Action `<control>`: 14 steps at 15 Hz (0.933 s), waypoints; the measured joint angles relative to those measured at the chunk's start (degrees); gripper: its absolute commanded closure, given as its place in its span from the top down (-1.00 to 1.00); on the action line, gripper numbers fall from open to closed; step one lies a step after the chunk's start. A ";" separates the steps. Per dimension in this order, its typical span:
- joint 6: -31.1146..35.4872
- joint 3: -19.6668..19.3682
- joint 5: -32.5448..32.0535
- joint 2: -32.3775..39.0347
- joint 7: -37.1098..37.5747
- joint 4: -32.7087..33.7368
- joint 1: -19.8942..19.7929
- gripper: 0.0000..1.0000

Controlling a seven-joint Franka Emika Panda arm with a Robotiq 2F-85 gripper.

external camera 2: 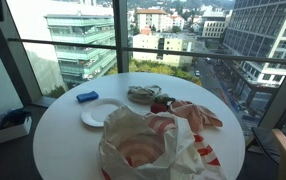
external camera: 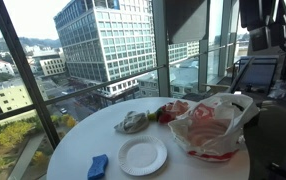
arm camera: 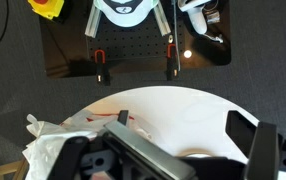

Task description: Use the blue sponge to wipe the white plate.

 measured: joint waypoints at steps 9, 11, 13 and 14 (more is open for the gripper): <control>12.64 5.69 3.73 8.57 -0.20 -3.68 3.41 1.00; 19.33 8.79 4.11 13.88 0.00 -3.57 5.34 1.00; 25.35 11.63 3.76 20.08 0.89 -2.59 6.71 1.00; 28.16 12.94 2.88 23.57 1.70 -1.64 7.24 1.00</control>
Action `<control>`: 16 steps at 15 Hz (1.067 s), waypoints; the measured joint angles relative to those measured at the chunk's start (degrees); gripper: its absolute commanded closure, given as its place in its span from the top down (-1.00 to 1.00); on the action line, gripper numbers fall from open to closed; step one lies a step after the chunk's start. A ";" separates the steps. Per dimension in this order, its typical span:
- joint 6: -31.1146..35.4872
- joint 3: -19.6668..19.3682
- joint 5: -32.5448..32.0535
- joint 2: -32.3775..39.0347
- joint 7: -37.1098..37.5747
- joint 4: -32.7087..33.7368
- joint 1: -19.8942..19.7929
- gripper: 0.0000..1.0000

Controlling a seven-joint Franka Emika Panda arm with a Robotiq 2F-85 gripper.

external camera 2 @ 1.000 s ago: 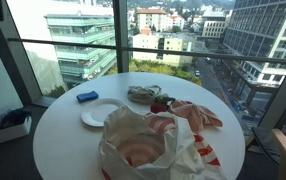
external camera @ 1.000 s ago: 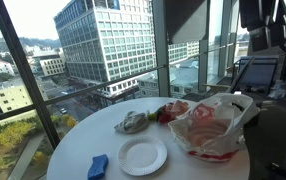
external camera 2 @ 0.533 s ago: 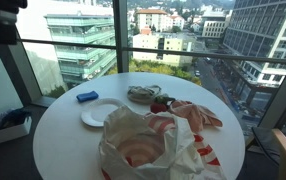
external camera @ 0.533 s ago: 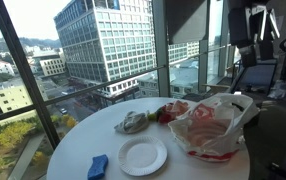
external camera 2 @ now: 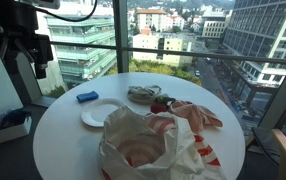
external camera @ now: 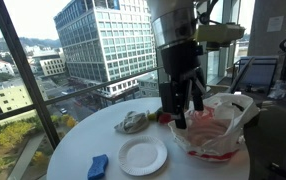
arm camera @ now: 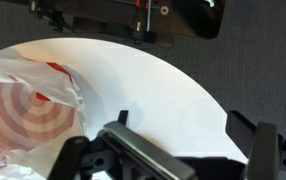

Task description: Use the blue sponge to wipe the white plate.

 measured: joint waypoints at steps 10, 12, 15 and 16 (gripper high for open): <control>9.28 2.33 -8.96 29.11 16.25 20.82 6.02 1.00; 8.40 1.94 -8.84 30.37 16.51 22.68 6.78 1.00; 7.85 1.81 -8.83 30.46 16.56 23.20 6.82 1.00; 7.85 1.59 -8.83 30.47 16.55 23.14 6.99 1.00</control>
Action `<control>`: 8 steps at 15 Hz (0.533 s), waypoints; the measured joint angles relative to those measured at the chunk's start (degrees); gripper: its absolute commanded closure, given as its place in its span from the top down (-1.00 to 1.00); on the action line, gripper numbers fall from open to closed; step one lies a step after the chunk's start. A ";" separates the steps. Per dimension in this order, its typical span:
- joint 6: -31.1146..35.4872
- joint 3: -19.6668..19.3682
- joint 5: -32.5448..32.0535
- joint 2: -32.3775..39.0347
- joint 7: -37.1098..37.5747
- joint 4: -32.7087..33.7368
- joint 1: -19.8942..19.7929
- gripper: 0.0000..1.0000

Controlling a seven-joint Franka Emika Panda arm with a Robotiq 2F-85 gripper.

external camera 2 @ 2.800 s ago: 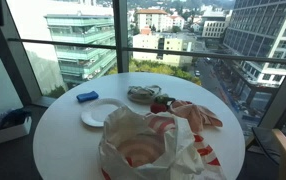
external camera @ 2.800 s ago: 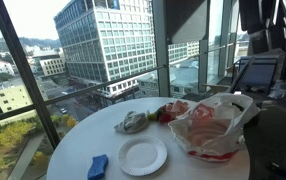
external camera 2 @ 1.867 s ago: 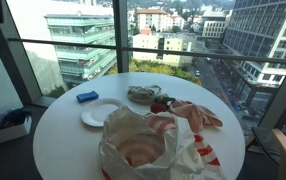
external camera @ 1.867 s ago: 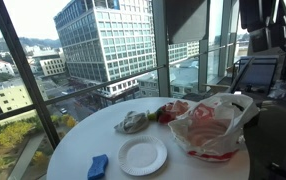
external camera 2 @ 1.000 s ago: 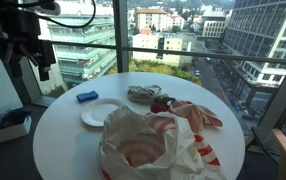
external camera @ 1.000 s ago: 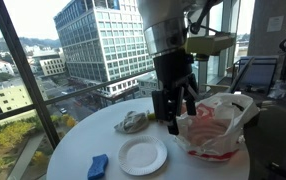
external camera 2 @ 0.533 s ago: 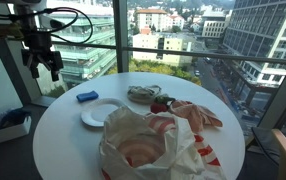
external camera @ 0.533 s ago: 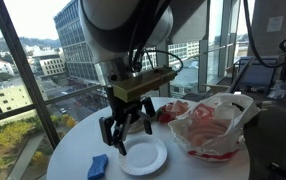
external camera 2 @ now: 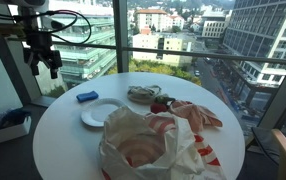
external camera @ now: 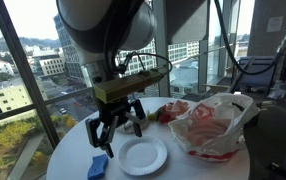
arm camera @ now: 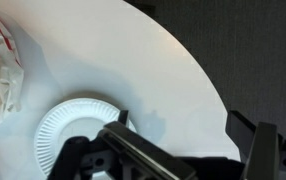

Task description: Use the blue sponge to wipe the white plate.

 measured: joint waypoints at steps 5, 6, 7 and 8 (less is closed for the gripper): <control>10.04 -1.28 1.53 4.48 4.29 -0.95 2.70 1.00; 13.99 -1.51 1.99 6.23 5.94 -0.62 3.49 1.00; 18.02 -1.97 2.10 8.15 7.70 -0.01 4.40 1.00; 21.69 -2.69 2.10 10.08 9.42 0.87 5.39 1.00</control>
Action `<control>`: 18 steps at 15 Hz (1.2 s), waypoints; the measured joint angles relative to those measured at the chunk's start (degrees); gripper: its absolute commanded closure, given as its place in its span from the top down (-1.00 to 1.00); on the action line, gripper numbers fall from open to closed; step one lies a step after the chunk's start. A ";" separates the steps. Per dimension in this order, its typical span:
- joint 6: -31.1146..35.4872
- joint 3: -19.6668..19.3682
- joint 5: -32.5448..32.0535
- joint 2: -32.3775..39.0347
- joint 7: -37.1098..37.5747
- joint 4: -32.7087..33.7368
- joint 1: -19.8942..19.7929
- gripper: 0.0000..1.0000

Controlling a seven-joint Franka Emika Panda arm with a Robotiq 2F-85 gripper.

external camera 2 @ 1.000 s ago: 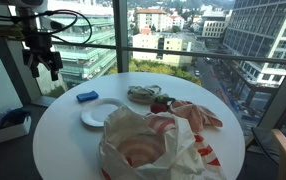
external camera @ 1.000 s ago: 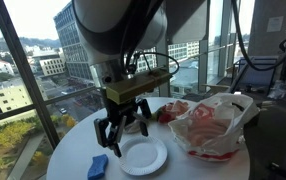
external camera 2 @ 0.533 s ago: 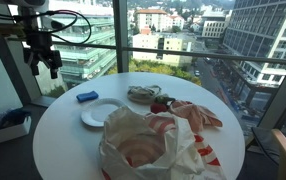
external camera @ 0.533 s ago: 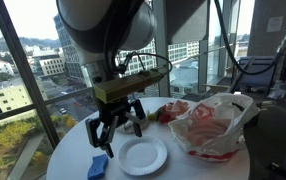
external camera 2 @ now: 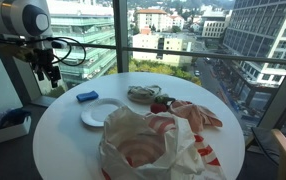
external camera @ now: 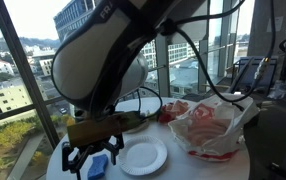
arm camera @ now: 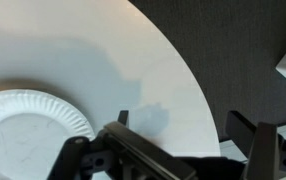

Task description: Use the blue sponge to wipe the white plate.

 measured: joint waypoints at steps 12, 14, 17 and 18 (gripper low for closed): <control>7.45 -20.47 -12.28 22.79 23.00 24.46 16.10 1.00; 4.71 -22.91 -13.44 25.93 25.80 27.86 17.83 1.00; 1.88 -24.23 -13.69 28.96 27.66 31.06 18.23 1.00; 1.45 -24.40 -13.69 29.63 27.81 31.78 18.14 1.00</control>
